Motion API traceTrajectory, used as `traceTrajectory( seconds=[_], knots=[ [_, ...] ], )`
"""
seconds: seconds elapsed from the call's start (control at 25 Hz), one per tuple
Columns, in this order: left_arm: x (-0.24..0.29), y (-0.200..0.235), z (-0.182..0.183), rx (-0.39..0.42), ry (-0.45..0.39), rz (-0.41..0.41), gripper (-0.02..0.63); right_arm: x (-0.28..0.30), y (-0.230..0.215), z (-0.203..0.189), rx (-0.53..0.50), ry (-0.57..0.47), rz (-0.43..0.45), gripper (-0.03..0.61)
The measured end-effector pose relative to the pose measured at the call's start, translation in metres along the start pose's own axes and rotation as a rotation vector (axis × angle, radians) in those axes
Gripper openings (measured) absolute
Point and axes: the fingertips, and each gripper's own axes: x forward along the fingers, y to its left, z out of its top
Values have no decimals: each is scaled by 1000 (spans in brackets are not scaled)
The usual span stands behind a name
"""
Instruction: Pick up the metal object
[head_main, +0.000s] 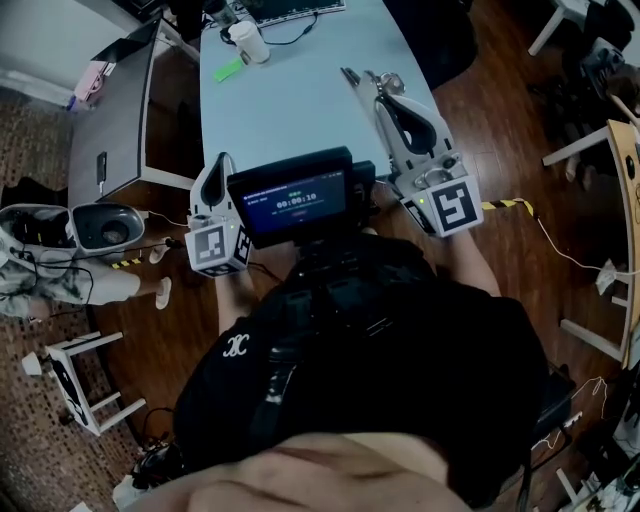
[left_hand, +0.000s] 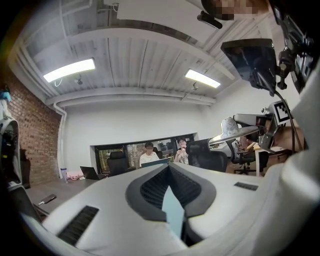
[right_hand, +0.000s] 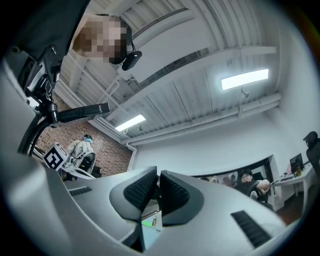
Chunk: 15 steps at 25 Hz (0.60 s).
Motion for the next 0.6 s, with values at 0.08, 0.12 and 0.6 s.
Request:
traceTrajectory(
  seconds=[0.08, 0.12, 0.6],
  knots=[
    [-17, -3, 5, 6, -18, -9, 9, -15, 9, 9, -11, -13, -25, 20],
    [-27, -5, 8, 10, -28, -16, 9, -23, 14, 14, -19, -27, -44, 20],
    [-224, 3, -21, -2, -47, -76, 9, -137, 167, 56, -29, 5, -149, 20]
  ],
)
